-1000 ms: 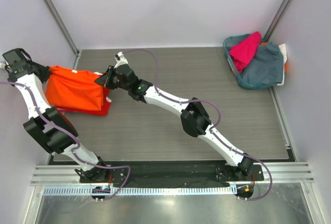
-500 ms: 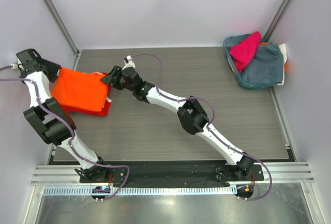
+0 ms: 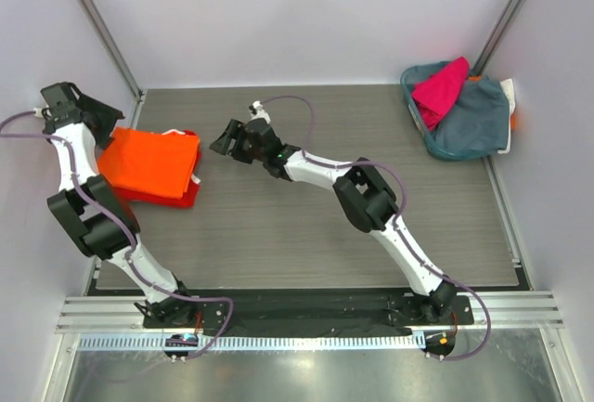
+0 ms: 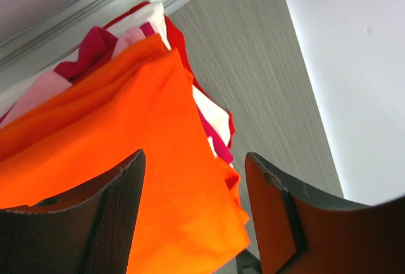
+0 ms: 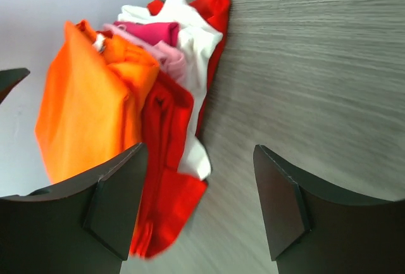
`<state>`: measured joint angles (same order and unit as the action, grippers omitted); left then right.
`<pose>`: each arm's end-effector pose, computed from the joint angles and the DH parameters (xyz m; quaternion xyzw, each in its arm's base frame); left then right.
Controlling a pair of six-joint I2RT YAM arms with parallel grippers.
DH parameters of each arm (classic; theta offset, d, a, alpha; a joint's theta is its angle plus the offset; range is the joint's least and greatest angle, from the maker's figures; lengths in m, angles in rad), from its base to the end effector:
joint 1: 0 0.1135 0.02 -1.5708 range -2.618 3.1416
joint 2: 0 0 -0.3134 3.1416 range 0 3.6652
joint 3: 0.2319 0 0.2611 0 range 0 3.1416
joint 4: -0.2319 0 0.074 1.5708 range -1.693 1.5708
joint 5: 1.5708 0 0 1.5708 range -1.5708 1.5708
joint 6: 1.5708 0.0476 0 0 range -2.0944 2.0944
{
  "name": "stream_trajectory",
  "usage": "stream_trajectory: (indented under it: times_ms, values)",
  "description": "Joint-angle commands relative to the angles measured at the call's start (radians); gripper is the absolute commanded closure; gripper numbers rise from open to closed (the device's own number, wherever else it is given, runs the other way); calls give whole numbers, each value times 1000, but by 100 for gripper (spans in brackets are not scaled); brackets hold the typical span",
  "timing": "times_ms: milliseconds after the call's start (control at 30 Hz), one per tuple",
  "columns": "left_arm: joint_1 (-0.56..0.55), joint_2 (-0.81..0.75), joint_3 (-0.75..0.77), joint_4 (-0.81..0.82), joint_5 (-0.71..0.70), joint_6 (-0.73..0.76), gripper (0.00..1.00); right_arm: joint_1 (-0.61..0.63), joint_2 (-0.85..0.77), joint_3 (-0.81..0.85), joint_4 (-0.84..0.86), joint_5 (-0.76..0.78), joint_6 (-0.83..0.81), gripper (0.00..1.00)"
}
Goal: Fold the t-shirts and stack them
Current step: Reset both grippers
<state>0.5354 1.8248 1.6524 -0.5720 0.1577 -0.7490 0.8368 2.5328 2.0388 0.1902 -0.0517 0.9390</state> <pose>0.3895 0.2223 0.3504 -0.5215 0.7501 -0.1144 0.3903 0.4304 0.4807 0.1887 0.0259 0.8054 0.4722 0.3573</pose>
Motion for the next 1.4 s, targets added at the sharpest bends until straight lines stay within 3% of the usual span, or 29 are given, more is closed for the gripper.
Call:
stream_trajectory:
  times_ms: [0,167,333,400,500,767,933,1033,1200,1333,1367]
  values:
    - [15,-152,6,-20,32,30,35,-22,-262,-141,167,-22,-58,27]
    - [-35,-278,-84,-20,138,13,34,-91,-483,-503,262,-69,-88,27]
    - [-233,-415,-192,6,109,16,33,-168,-753,-832,290,-100,-152,30]
    - [-343,-464,-261,24,25,14,34,-200,-828,-920,260,-79,-190,31]
    - [-501,-557,-351,49,-97,22,34,-220,-992,-1107,192,18,-287,28]
    - [-785,-682,-571,190,-176,68,33,-258,-1391,-1400,5,309,-465,23]
    - [-847,-771,-797,343,-168,105,33,-260,-1636,-1568,-121,556,-520,21]
    - [-870,-829,-951,459,-161,103,33,-260,-1787,-1660,-129,622,-499,17]
    - [-911,-895,-1109,596,-106,109,31,-258,-1896,-1741,-138,651,-467,14]
    - [-916,-904,-1194,676,-72,140,20,-258,-1896,-1786,-175,684,-393,14]
    - [-916,-907,-1204,679,-67,149,8,-258,-1899,-1787,-175,672,-401,14]
